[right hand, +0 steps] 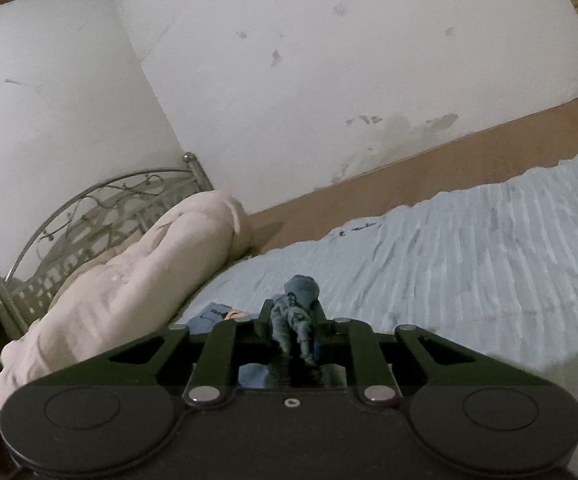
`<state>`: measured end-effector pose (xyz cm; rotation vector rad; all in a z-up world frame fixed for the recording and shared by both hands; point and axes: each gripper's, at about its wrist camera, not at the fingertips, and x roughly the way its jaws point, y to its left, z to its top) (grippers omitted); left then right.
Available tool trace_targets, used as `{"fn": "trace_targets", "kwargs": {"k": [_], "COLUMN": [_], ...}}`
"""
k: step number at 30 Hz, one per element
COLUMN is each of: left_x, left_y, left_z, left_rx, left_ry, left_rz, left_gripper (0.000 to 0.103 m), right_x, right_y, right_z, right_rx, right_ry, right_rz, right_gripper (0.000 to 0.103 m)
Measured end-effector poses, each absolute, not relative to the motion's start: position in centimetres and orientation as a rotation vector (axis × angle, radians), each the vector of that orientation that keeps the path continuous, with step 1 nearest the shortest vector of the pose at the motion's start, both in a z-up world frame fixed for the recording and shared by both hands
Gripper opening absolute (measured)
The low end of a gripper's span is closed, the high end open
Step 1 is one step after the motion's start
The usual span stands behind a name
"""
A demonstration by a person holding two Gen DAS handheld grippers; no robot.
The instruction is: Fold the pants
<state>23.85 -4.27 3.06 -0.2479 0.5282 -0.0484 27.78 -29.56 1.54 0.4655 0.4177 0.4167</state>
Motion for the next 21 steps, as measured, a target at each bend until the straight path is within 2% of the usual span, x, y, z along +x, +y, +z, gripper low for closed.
{"fn": "trace_targets", "kwargs": {"k": [11, 21], "left_x": [27.6, 27.6], "left_y": [-4.6, -4.5], "left_z": [-0.4, -0.6], "left_rx": [-0.254, -0.24], "left_ry": [0.649, 0.666], "left_rz": [-0.033, -0.027], "left_gripper": [0.013, 0.014], "right_x": [31.9, 32.3], "right_y": [-28.0, -27.9], "right_z": [-1.1, -2.2], "right_rx": [0.488, 0.487], "right_ry": [0.513, 0.541], "right_rz": [0.328, 0.3], "right_gripper": [0.016, 0.017]}}
